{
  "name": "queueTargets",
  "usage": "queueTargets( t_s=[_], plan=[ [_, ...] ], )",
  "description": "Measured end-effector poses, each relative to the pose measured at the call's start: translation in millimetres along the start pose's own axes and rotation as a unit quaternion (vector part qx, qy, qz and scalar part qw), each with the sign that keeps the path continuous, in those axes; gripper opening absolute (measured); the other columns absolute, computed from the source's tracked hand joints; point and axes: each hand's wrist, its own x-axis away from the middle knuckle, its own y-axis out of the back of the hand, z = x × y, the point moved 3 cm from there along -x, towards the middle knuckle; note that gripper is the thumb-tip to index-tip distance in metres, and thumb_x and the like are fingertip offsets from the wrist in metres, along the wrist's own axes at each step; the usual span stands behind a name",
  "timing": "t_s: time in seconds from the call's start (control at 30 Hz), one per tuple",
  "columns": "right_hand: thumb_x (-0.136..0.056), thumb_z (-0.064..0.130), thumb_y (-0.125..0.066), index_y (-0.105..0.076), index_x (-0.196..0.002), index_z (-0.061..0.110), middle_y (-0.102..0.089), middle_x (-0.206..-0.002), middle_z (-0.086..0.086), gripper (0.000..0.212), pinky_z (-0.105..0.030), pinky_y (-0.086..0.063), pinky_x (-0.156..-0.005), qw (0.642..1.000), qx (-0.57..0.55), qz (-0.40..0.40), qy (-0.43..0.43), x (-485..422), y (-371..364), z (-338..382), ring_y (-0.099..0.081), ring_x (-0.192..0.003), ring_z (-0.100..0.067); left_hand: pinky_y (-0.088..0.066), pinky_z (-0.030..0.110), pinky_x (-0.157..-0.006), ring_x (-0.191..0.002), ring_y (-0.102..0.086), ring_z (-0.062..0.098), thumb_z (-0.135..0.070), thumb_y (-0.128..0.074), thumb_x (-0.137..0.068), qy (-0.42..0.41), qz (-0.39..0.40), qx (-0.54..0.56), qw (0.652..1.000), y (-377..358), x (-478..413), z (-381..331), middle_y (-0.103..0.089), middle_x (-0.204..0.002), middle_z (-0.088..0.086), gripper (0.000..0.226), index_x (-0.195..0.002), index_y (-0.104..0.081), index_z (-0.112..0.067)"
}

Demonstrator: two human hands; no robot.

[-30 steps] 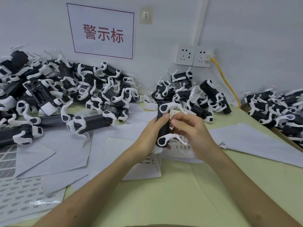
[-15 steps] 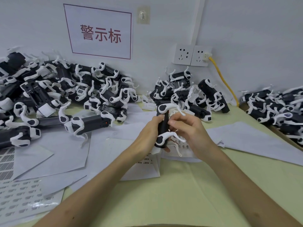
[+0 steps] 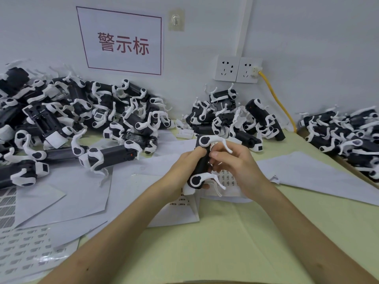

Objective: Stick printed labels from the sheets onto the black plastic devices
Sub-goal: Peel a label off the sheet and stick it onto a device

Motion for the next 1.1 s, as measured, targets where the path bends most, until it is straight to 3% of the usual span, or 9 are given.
queueTargets(
  t_s=[0.07,0.13,0.33,0.5,0.6,0.7,0.77,0.83,1.1],
  plan=[
    [-0.079,0.017,-0.067,-0.071,-0.071,0.021,-0.064,-0.069,-0.004,0.010,-0.033,-0.048,-0.067,1.000,0.005,-0.001,0.002,0,0,0,-0.060,-0.066,-0.021,-0.045,0.011,-0.052,-0.065,-0.056,0.015,-0.019,-0.051,-0.098,-0.024,0.060,0.023,0.998,-2,14,-9,-0.057,-0.057,0.014,0.044,-0.062,-0.054,0.005],
    [-0.079,0.017,-0.066,-0.070,-0.070,0.020,-0.063,-0.069,-0.004,0.009,-0.035,-0.047,-0.068,1.000,0.004,-0.002,0.002,0,0,1,-0.060,-0.065,-0.020,-0.038,0.009,-0.042,-0.058,-0.039,0.006,0.000,-0.043,-0.104,-0.014,0.072,0.107,0.992,-4,33,-18,-0.039,-0.060,0.009,0.044,-0.061,-0.038,-0.010],
    [-0.079,0.017,-0.066,-0.070,-0.074,0.016,-0.062,-0.069,-0.005,0.007,-0.038,-0.047,-0.069,1.000,0.001,-0.004,-0.001,0,1,0,-0.059,-0.065,-0.021,-0.051,0.035,-0.065,-0.074,-0.056,0.027,-0.035,-0.051,-0.073,0.024,0.104,0.106,0.989,-6,36,-4,-0.061,-0.078,0.007,0.030,-0.084,-0.064,-0.010],
    [-0.080,0.017,-0.066,-0.070,-0.079,0.013,-0.063,-0.069,-0.005,0.006,-0.039,-0.047,-0.070,1.000,0.002,-0.002,-0.003,0,1,-1,-0.059,-0.066,-0.018,-0.054,0.034,-0.063,-0.072,-0.065,0.024,-0.022,-0.044,-0.092,0.032,0.054,0.051,0.997,-9,31,-20,-0.060,-0.087,0.019,0.030,-0.085,-0.063,0.000],
    [-0.081,0.017,-0.066,-0.068,-0.082,0.009,-0.061,-0.070,-0.006,0.008,-0.034,-0.049,-0.069,1.000,0.010,0.007,0.001,0,1,-1,-0.059,-0.067,-0.018,-0.047,0.023,-0.069,-0.102,-0.051,0.023,0.005,-0.022,-0.108,-0.008,0.031,0.000,0.999,6,30,-22,-0.049,-0.110,0.025,0.037,-0.092,-0.055,0.005],
    [-0.082,0.017,-0.066,-0.068,-0.082,0.009,-0.061,-0.070,-0.005,0.008,-0.032,-0.051,-0.067,1.000,0.012,0.011,0.003,0,1,-1,-0.060,-0.068,-0.018,-0.035,0.011,-0.043,-0.071,-0.037,0.019,0.003,-0.034,-0.107,0.000,0.024,-0.039,0.999,0,33,-36,-0.037,-0.078,0.000,0.041,-0.069,-0.038,-0.013],
    [-0.081,0.017,-0.067,-0.068,-0.081,0.011,-0.061,-0.070,-0.005,0.007,-0.031,-0.051,-0.067,1.000,0.008,0.008,0.002,0,1,0,-0.059,-0.067,-0.019,-0.038,0.010,-0.049,-0.065,-0.042,0.014,-0.015,-0.043,-0.105,0.011,0.049,-0.046,0.998,-6,28,-25,-0.042,-0.073,0.001,0.037,-0.069,-0.042,-0.008],
    [-0.080,0.017,-0.067,-0.068,-0.078,0.012,-0.062,-0.070,-0.006,0.006,-0.032,-0.050,-0.066,1.000,0.005,0.003,0.002,0,1,1,-0.059,-0.068,-0.019,-0.051,0.028,-0.059,-0.069,-0.057,0.021,-0.035,-0.049,-0.083,0.022,0.088,0.080,0.993,-11,36,-17,-0.058,-0.076,0.009,0.031,-0.082,-0.057,-0.006],
    [-0.077,0.016,-0.066,-0.070,-0.067,0.025,-0.064,-0.067,-0.003,0.015,-0.034,-0.046,-0.066,0.999,0.033,-0.010,0.008,-1,1,2,-0.060,-0.066,-0.020,-0.056,0.034,-0.064,-0.064,-0.062,0.020,-0.022,-0.053,-0.065,-0.005,0.088,0.089,0.992,-2,33,-7,-0.065,-0.078,0.006,0.021,-0.074,-0.071,-0.017]
  ],
)
